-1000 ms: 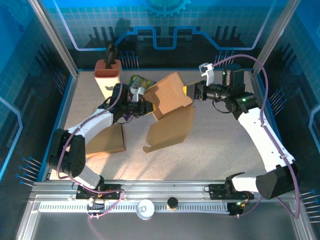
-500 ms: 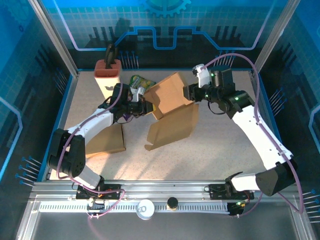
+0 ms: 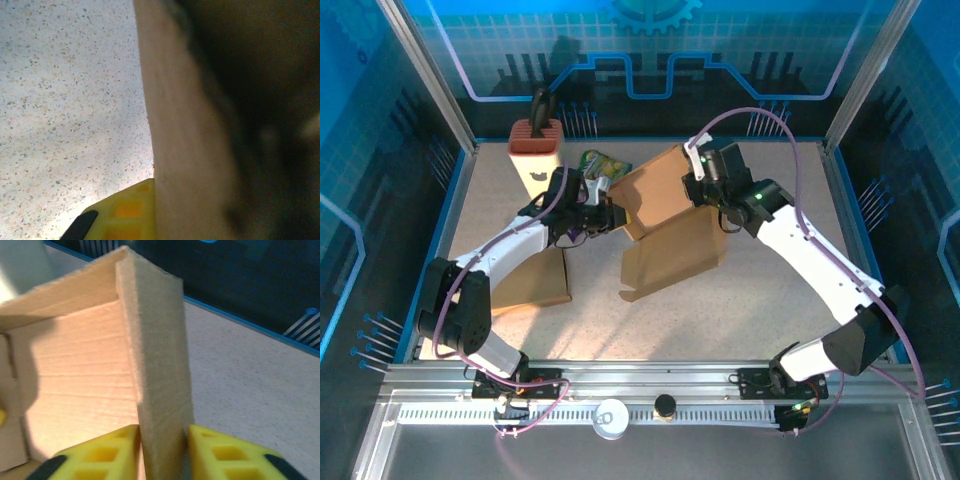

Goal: Fold the paper box

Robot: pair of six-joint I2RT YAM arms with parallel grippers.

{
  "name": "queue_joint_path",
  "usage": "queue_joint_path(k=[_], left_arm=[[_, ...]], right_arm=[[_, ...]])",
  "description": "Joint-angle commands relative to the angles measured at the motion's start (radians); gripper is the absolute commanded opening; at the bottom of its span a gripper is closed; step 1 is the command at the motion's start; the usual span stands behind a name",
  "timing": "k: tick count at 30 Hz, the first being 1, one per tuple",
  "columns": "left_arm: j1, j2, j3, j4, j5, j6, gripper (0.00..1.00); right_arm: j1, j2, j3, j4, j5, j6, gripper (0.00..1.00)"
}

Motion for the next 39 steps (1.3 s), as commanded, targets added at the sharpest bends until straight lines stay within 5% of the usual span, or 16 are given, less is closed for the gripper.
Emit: queue_joint_path(k=[1,5,9,13,16,23,27,34,39], left_arm=[[-0.018,-0.03,0.043,-0.024,0.001,0.039,0.0],[-0.027,-0.038,0.049,-0.046,-0.028,0.042,0.0],[-0.046,-0.04,0.077,-0.093,-0.076,0.046,0.0],[-0.061,-0.04,0.093,-0.127,-0.111,0.06,0.0],[-0.062,-0.04,0.096,-0.141,-0.119,0.069,0.0],[-0.065,-0.04,0.108,-0.153,-0.125,0.074,0.0],[-0.073,-0.04,0.121,-0.175,-0.147,0.072,0.0],[-0.093,-0.053,0.135,-0.212,-0.221,0.04,0.0],[-0.102,-0.044,0.142,-0.227,-0.245,0.03,0.0]], right_arm=[[0.017,0.012,0.012,-0.007,0.149,0.001,0.19],[0.06,0.011,-0.003,0.006,0.293,-0.008,0.0],[0.092,0.023,-0.002,0.013,0.366,-0.029,0.0],[0.081,0.04,0.024,0.005,0.355,-0.045,0.2],[0.05,0.054,0.064,-0.02,0.305,-0.043,0.23],[0.023,0.108,0.114,-0.085,0.285,-0.037,0.14],[0.033,0.146,0.135,-0.14,0.443,0.006,0.0],[0.07,0.218,0.19,-0.246,0.763,0.099,0.0],[0.087,0.21,0.17,-0.224,0.675,0.094,0.0]])
